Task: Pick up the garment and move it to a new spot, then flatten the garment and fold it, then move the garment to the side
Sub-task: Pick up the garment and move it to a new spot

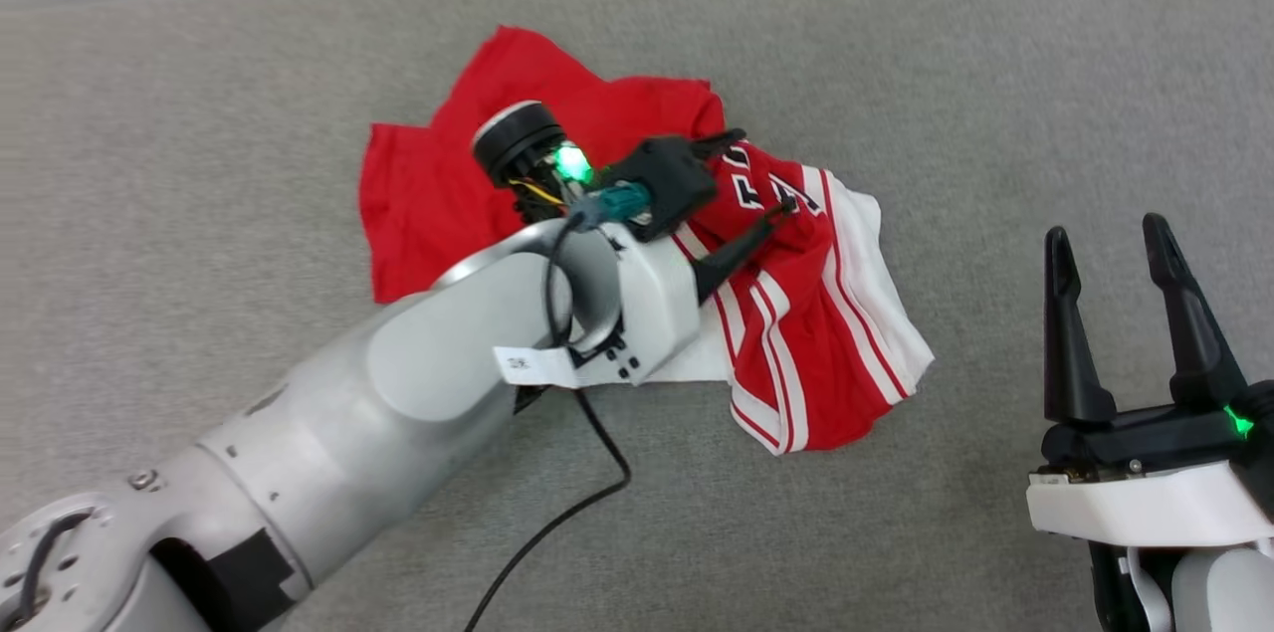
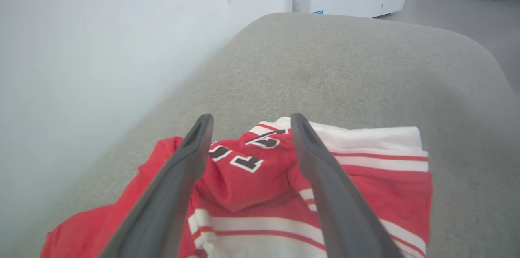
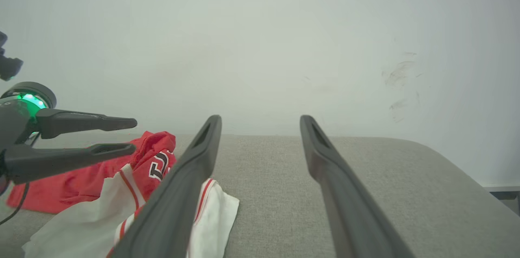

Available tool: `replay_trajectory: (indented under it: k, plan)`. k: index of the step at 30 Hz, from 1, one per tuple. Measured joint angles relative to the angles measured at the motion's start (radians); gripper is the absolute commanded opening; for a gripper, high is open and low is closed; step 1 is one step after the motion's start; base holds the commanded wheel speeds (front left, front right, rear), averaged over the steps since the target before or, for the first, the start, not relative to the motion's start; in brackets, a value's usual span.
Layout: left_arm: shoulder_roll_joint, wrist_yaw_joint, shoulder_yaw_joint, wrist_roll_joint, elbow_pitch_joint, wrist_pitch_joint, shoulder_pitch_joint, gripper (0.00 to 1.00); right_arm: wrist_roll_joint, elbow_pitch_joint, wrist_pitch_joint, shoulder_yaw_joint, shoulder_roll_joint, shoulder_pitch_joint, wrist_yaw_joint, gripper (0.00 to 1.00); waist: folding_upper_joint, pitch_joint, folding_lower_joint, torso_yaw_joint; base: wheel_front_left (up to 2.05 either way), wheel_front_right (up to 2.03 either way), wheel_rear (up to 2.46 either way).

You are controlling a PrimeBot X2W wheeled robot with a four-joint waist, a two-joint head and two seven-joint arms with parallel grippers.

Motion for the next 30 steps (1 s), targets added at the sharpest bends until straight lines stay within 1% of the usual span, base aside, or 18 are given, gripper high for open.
replay_trajectory:
  k: [3, 7, 10, 12, 17, 20, 23, 26, 30]
  plan:
    - [0.037, 0.028, 0.031, 0.001, -0.01, -0.033, 0.007, 1.0, -0.001, 0.004, 0.0, 0.002, 0.0, 0.014, 0.0, 1.0, 0.0, -0.04, 0.0, 0.021, 0.0, 0.0, 0.0]
    - [0.112, 0.1, 0.111, -0.005, -0.079, -0.062, 0.049, 1.0, -0.001, 0.005, 0.0, 0.002, 0.0, 0.029, 0.0, 1.0, 0.0, -0.09, 0.0, 0.041, 0.0, 0.0, 0.0]
    - [0.177, 0.168, 0.179, -0.007, -0.151, -0.067, 0.119, 1.0, -0.001, 0.008, 0.0, -0.006, 0.0, 0.054, 0.0, 1.0, 0.0, -0.123, 0.0, 0.053, 0.0, 0.0, 0.0]
    - [0.214, 0.212, 0.245, -0.006, -0.218, -0.067, 0.174, 1.0, -0.002, 0.008, 0.0, -0.014, 0.0, 0.068, 0.0, 1.0, 0.0, -0.141, 0.0, 0.061, 0.0, 0.0, 0.0]
    - [0.296, 0.286, 0.357, 0.026, -0.33, -0.07, 0.337, 1.0, -0.007, 0.012, 0.0, -0.03, 0.0, 0.101, 0.0, 1.0, 0.0, -0.178, 0.0, 0.085, 0.0, 0.0, 0.0]
    - [0.328, 0.34, 0.446, 0.051, -0.4, -0.07, 0.425, 1.0, -0.01, 0.016, 0.0, -0.027, 0.0, 0.11, 0.0, 1.0, 0.0, -0.199, -0.0001, 0.095, 0.0, 0.0, 0.0]
    - [0.35, 0.391, 0.533, 0.093, -0.453, -0.07, 0.54, 1.0, -0.01, 0.021, 0.0, -0.029, 0.0, 0.122, 0.0, 1.0, 0.0, -0.216, -0.0001, 0.102, 0.0, 0.0, 0.0]
    - [0.346, 0.43, 0.621, 0.142, -0.49, -0.07, 0.665, 1.0, -0.008, 0.027, 0.0, -0.032, 0.0, 0.133, 0.0, 1.0, 0.0, -0.234, -0.0001, 0.108, 0.0, 0.0, 0.0]
    - [0.304, 0.476, 0.725, 0.217, -0.548, -0.07, 0.818, 1.0, -0.007, 0.041, 0.0, -0.036, 0.0, 0.152, 0.0, 1.0, 0.0, -0.256, -0.0001, 0.113, 0.0, 0.0, 0.0]
